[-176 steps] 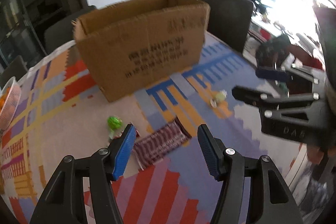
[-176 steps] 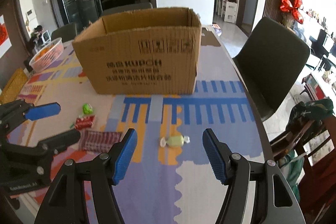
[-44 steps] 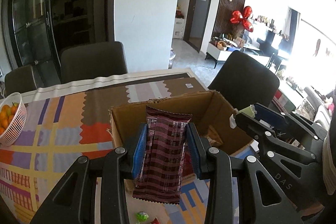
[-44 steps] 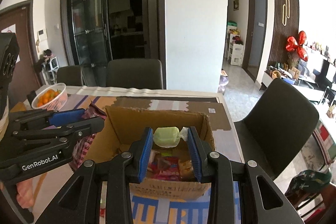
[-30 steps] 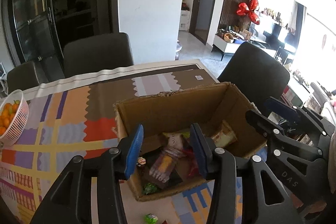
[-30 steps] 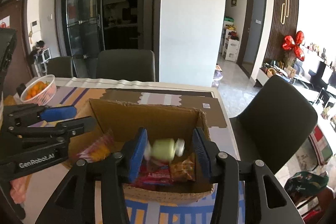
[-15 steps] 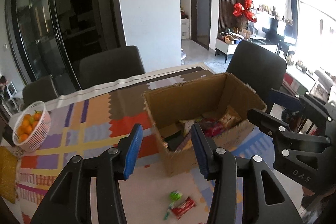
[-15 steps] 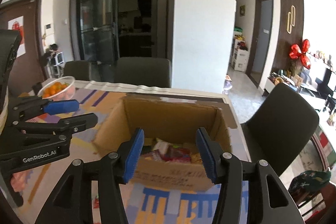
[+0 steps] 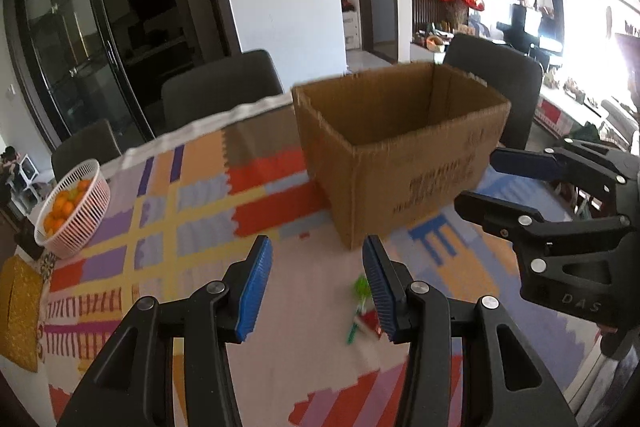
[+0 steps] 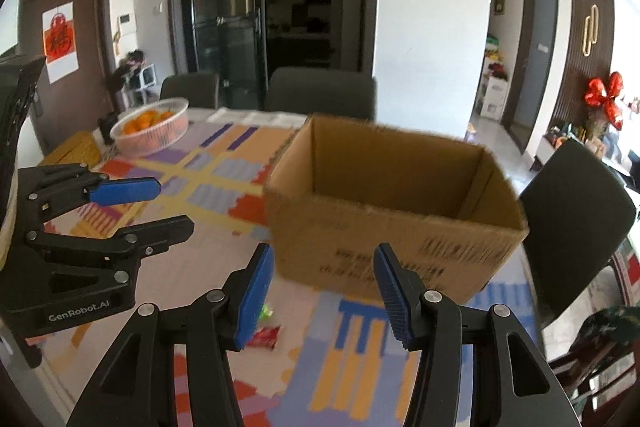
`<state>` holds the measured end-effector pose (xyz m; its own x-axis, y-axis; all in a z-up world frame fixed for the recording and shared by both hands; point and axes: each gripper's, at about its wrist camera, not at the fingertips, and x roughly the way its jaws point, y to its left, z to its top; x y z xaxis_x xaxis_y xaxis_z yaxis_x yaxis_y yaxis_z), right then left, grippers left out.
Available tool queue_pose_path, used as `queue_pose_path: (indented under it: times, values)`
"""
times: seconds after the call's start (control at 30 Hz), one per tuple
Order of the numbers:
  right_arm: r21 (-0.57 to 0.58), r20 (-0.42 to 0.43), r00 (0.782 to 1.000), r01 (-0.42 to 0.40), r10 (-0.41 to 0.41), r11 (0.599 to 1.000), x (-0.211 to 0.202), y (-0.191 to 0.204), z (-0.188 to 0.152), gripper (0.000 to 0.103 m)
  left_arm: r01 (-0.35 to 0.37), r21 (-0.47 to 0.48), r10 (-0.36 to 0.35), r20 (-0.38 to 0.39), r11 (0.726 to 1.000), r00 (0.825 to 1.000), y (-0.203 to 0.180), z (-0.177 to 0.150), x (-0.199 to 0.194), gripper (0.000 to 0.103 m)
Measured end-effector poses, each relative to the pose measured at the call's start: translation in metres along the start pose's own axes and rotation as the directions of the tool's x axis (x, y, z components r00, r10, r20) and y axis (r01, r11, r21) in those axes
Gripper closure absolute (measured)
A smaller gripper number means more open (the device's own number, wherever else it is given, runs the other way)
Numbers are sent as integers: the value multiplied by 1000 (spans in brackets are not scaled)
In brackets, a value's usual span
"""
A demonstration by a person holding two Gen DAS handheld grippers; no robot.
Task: Organize snacks
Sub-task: 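Move both grippers back toward the green lollipop and red wrapped candy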
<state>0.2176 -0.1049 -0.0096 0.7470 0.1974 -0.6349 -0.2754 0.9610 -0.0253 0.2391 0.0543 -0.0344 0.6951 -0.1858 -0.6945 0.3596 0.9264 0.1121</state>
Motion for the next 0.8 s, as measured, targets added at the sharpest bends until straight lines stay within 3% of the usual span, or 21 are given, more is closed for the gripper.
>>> queue_pose_path:
  times: [0.27,0.5,0.6,0.8]
  values:
    - [-32,-117,991,-64,60,997,29,23,-31,50,15,-8,-16,-61,1000,998,5,-40,16,56]
    - [-25,-238,965,-123,114,992,66,39,-55,50,27,-7,-28,-105,1000,994,10,-68,31,56]
    - [-18,-277,952,-137,127,990,81,44,-63,43,33,-5,-33,-115,999,993,13,-75,37,56]
    - [-20,-312,942,-140,126,990,104,53,-71,42,71,18,-68,-123,997,990,17,-79,50,56]
